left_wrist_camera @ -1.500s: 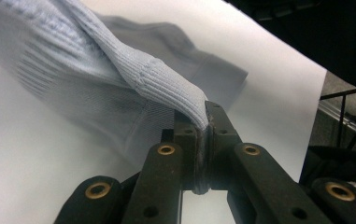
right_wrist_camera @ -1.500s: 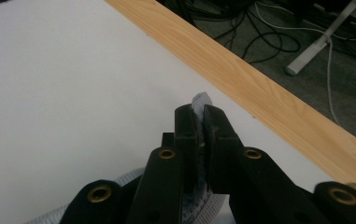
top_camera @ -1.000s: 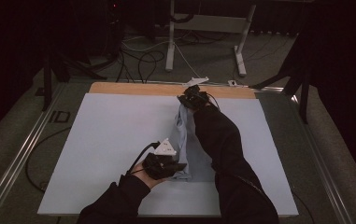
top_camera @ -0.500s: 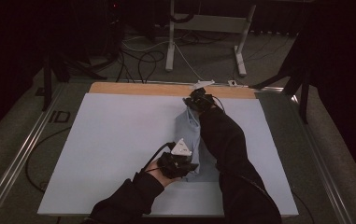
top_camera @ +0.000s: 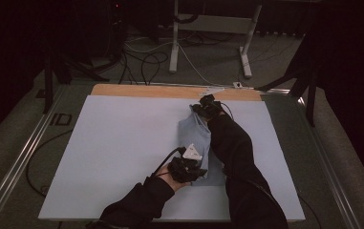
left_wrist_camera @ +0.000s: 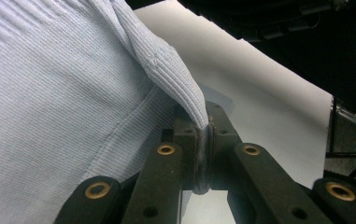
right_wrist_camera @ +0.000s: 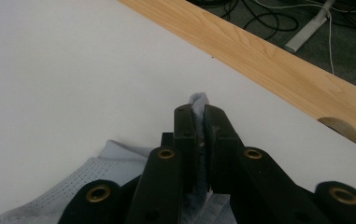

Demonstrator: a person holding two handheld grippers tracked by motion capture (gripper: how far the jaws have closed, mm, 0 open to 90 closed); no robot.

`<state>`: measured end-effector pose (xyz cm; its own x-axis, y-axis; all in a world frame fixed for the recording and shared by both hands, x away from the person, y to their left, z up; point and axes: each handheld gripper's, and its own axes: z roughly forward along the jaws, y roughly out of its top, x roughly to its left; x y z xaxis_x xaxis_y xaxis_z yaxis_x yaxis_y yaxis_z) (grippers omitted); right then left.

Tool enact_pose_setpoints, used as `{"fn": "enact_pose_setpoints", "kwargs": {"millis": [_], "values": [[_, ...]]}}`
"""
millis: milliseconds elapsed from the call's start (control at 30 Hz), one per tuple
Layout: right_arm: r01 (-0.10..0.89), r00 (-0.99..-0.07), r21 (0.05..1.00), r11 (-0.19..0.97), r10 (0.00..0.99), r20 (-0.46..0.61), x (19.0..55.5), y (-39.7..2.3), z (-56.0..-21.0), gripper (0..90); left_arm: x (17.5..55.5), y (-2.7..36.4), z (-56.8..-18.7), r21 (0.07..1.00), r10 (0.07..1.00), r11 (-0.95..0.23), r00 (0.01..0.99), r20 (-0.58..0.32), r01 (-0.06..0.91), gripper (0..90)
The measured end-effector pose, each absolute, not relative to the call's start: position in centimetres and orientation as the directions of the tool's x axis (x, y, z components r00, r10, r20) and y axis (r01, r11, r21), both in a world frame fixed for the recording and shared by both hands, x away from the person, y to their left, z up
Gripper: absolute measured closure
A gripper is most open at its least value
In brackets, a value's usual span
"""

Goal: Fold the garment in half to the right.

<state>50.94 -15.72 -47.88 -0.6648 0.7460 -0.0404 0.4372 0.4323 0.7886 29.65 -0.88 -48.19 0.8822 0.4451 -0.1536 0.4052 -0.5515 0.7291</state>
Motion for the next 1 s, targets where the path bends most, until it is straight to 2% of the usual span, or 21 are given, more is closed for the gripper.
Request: {"fn": "enact_pose_setpoints", "kwargs": {"millis": [167, 367, 500, 567, 633, 833, 1000], "values": [[0.424, -0.675, 0.81, 0.405, 0.738, -0.016, 51.2, -16.0, -48.6, 84.8, 29.9, -1.4, -48.6, 0.725, 0.455, -0.549, 0.877, -0.158, 0.416, 86.3], [0.45, -0.668, 0.792, 0.412, 0.744, -0.008, 51.7, -16.4, -49.6, 82.4, 30.3, -2.0, -49.1, 0.717, 0.461, -0.551, 0.872, -0.165, 0.426, 86.3], [0.498, -0.654, 0.768, 0.403, 0.756, 0.027, 52.0, -17.0, -49.7, 69.6, 30.3, -2.6, -49.5, 0.707, 0.463, -0.565, 0.873, -0.155, 0.425, 86.3], [0.479, -0.659, 0.762, 0.436, 0.752, -0.015, 51.9, -17.4, -49.2, 65.0, 30.3, -2.9, -49.8, 0.698, 0.46, -0.579, 0.876, -0.148, 0.422, 86.3], [0.497, -0.667, 0.755, 0.427, 0.745, 0.018, 51.9, -17.9, -48.8, 56.6, 30.4, -3.1, -50.1, 0.689, 0.46, -0.589, 0.876, -0.145, 0.424, 86.3], [0.475, -0.698, 0.761, 0.442, 0.716, 0.02, 51.2, -18.5, -47.8, 46.4, 30.6, -3.9, -50.8, 0.681, 0.476, -0.588, 0.868, -0.145, 0.436, 86.2], [0.488, -0.683, 0.751, 0.444, 0.73, 0.012, 50.8, -18.8, -47.7, 38.0, 30.6, -4.5, -50.9, 0.676, 0.481, -0.591, 0.865, -0.142, 0.44, 86.1]]}}
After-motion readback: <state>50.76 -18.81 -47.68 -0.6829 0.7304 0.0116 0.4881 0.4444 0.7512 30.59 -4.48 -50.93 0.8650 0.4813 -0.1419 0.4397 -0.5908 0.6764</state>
